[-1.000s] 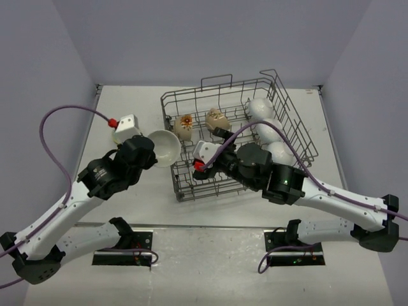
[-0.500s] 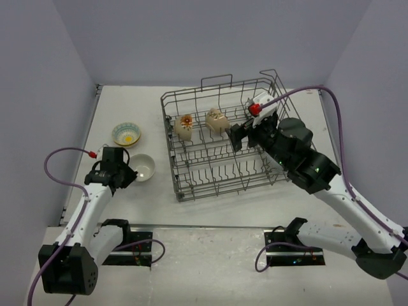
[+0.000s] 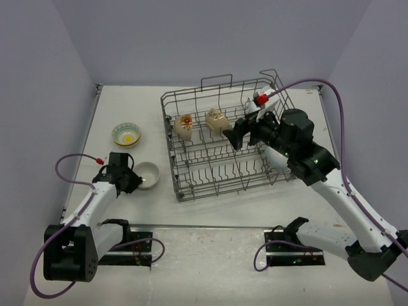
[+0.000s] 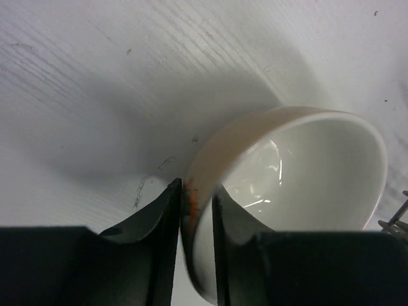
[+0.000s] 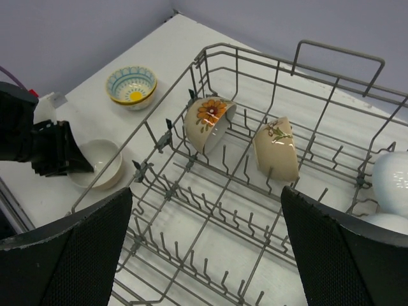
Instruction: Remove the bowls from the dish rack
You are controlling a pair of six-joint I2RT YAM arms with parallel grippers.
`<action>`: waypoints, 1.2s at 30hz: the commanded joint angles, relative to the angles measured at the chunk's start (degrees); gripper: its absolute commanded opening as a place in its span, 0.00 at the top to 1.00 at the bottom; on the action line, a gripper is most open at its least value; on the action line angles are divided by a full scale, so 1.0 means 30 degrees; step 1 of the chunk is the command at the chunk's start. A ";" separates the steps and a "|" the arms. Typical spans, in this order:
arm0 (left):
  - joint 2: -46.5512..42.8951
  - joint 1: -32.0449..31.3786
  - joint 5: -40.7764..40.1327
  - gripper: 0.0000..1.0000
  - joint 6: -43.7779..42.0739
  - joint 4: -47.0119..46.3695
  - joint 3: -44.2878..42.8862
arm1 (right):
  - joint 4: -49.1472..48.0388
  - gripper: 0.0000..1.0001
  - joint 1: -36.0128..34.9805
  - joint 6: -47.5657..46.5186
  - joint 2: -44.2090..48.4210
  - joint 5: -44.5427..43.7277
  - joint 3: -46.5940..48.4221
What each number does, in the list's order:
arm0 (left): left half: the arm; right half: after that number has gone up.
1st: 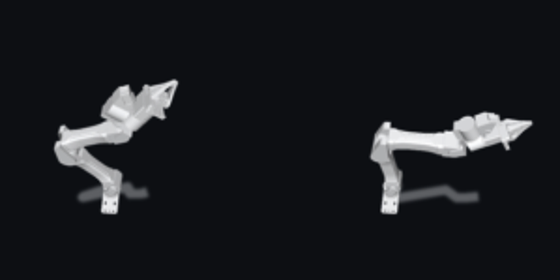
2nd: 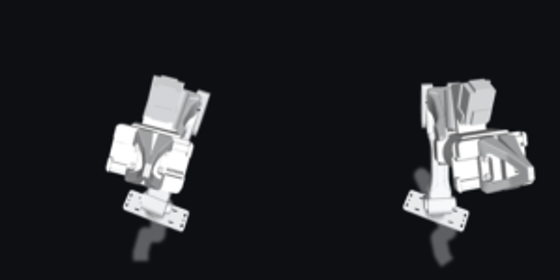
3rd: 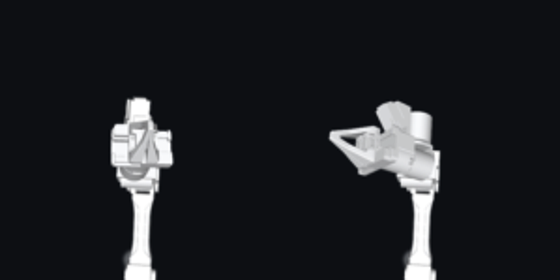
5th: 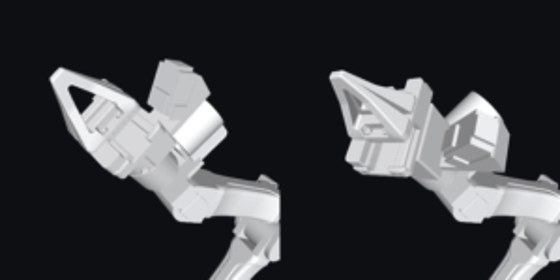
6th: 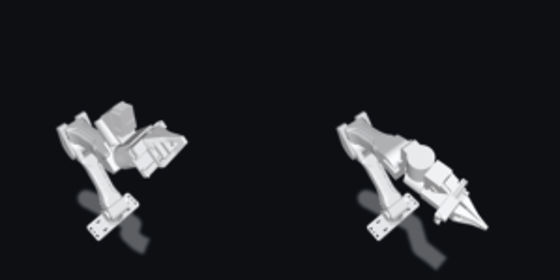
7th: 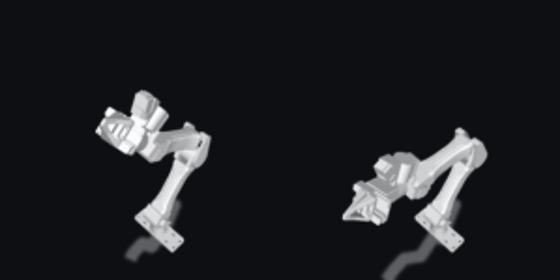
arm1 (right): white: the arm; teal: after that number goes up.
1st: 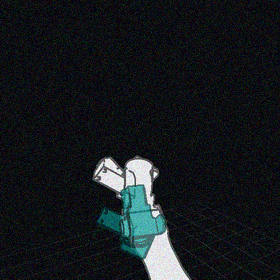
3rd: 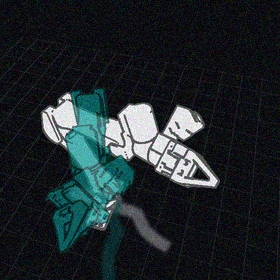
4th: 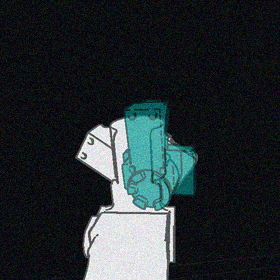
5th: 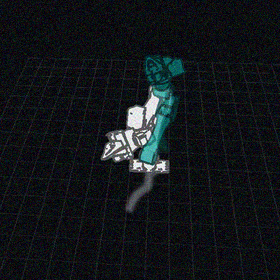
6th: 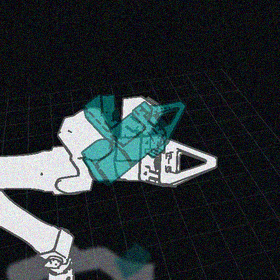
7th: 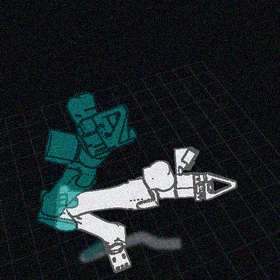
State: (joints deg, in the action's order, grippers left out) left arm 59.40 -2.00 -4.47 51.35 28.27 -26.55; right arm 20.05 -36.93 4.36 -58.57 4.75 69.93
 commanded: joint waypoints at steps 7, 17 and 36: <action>-0.1691 0.0110 -0.0443 0.00 0.0080 -0.0023 -0.0759 | -0.0678 0.01 0.3048 0.2324 -0.3003 0.5119 0.0886; -0.8366 0.0081 -0.0941 0.00 -0.2140 0.5398 -0.6053 | 0.2888 0.01 0.7414 0.2247 -1.2081 1.0977 0.7472; -0.8139 0.0081 0.2516 0.00 -0.9617 0.2090 -0.7470 | 1.1100 0.17 0.7563 -0.4149 -2.3250 1.5202 1.8232</action>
State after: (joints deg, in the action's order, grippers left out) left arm 34.24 -1.98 0.93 27.00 37.41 -47.99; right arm 53.01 -13.82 -6.61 -128.01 46.28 121.12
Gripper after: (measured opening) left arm 0.997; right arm 0.836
